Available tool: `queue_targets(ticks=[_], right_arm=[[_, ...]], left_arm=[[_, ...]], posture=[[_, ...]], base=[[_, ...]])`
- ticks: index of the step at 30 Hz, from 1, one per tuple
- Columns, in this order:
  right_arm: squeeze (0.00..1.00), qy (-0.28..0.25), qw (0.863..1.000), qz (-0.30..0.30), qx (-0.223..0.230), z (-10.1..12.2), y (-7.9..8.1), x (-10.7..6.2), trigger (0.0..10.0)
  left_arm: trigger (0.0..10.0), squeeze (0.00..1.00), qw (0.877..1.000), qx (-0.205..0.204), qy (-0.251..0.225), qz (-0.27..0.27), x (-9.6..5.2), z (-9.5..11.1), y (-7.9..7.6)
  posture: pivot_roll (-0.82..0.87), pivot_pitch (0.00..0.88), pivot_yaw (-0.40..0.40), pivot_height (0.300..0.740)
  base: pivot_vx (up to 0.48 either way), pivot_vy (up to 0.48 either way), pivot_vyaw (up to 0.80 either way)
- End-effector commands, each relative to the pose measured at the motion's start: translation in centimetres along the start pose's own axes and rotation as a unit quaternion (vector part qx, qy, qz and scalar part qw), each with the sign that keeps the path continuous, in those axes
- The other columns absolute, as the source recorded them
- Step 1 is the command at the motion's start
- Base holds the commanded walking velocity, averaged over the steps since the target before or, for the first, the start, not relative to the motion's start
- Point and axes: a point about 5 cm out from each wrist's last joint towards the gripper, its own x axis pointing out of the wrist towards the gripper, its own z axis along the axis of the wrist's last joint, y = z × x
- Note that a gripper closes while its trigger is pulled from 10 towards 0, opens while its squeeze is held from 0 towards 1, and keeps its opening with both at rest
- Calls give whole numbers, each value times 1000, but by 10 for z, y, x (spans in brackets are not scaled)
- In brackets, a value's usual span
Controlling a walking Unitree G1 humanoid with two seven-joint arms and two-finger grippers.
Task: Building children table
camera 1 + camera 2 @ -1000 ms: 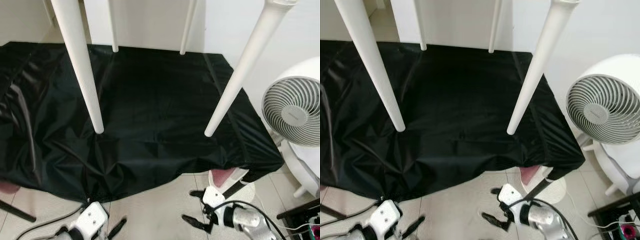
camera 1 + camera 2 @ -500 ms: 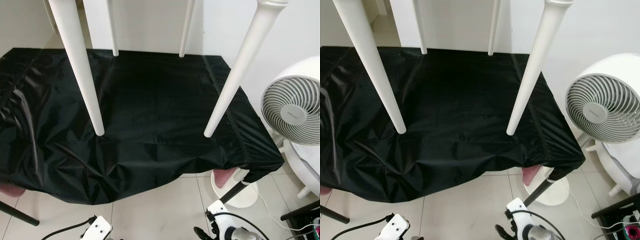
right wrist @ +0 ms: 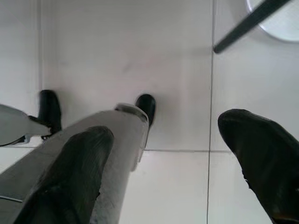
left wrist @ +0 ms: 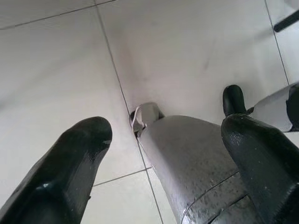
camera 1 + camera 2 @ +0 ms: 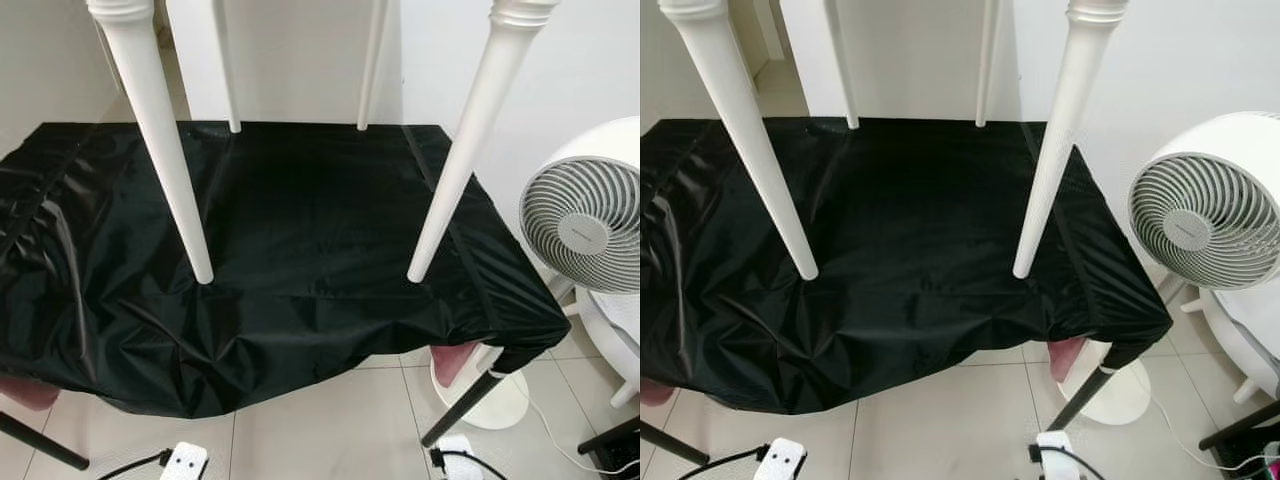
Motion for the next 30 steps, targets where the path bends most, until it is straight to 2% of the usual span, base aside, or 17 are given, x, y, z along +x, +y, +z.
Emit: queue_targets(ticks=[1,4,7,10,17,25,30], right_arm=[[0,18,1000,-12,9,-8,1,-1,10000],[0,29,999,-20,12,-12,6,-1,10000],[0,34,999,-19,9,-13,9,0,10000],[0,40,999,-12,-7,-14,17,1,10000],[0,48,999,-16,-13,-16,20,1,10000],[0,55,998,-11,-20,-18,29,2,10000],[0,53,998,-11,-20,-15,30,3,10000]], left_arm=[[10000,0,993,-24,36,106,-4,-15,9],[10000,0,992,-39,45,115,-2,-15,7],[10000,0,992,-33,51,114,0,-14,4],[10000,0,991,-25,70,110,3,-16,-5],[10000,0,990,-38,80,111,5,-18,-11],[10000,0,990,7,91,108,8,-13,-12],[10000,0,990,17,92,107,8,-11,-10]], posture=[[39,18,21,740],[32,16,20,740],[20,7,15,740],[27,0,16,740],[47,0,13,740],[41,0,39,740],[27,0,50,740]], base=[[0,0,0],[0,0,0],[0,0,0],[0,0,0],[0,0,0],[0,0,0],[0,0,0]])
